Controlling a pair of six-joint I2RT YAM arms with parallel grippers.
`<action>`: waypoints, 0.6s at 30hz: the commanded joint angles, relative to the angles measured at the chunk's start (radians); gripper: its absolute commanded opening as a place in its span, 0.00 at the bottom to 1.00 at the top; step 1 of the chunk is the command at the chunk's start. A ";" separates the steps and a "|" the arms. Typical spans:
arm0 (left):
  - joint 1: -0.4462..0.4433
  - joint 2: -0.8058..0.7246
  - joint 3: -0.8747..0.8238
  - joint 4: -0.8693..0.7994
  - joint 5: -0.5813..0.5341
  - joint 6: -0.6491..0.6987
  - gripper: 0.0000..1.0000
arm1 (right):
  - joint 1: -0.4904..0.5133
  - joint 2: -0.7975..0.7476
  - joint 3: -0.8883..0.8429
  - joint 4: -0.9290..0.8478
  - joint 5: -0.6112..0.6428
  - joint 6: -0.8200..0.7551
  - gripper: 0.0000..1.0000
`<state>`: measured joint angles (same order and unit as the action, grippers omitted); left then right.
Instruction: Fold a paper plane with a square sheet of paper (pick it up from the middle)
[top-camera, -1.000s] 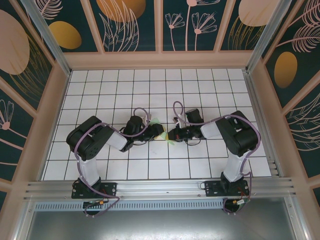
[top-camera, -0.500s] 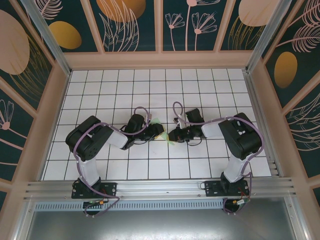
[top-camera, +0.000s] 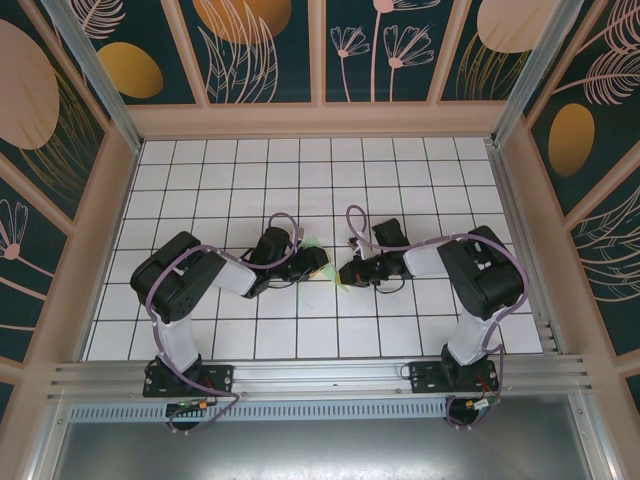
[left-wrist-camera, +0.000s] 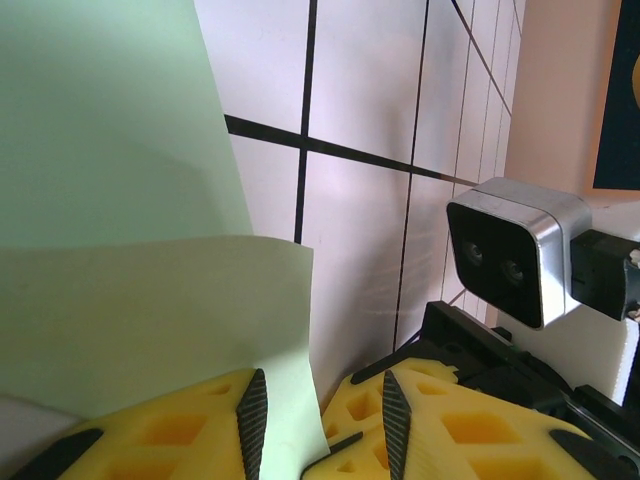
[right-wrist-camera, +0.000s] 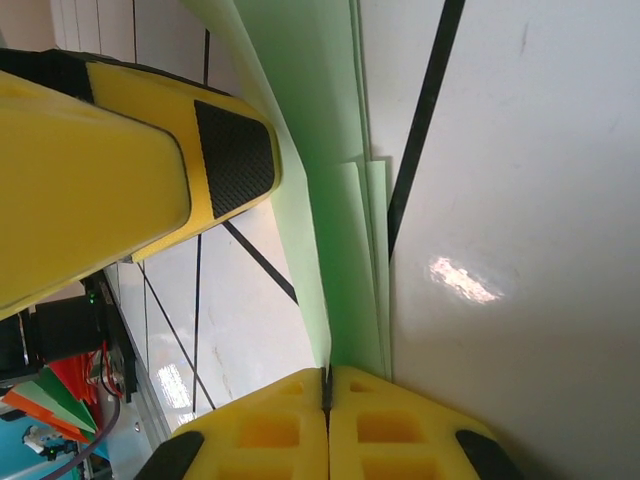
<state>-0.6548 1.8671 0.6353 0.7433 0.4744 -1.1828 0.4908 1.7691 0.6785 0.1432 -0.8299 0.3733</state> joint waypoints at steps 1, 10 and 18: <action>-0.008 0.047 -0.001 -0.171 -0.086 0.012 0.39 | 0.001 -0.047 -0.003 -0.111 0.057 -0.033 0.11; -0.006 0.068 0.022 -0.221 -0.094 0.011 0.38 | 0.001 -0.077 -0.055 -0.142 0.080 -0.048 0.11; -0.006 0.066 0.039 -0.257 -0.098 0.022 0.38 | 0.002 -0.043 -0.038 -0.145 0.121 -0.035 0.06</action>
<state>-0.6548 1.8633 0.6777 0.6449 0.4747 -1.1828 0.4904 1.7004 0.6418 0.0513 -0.7677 0.3462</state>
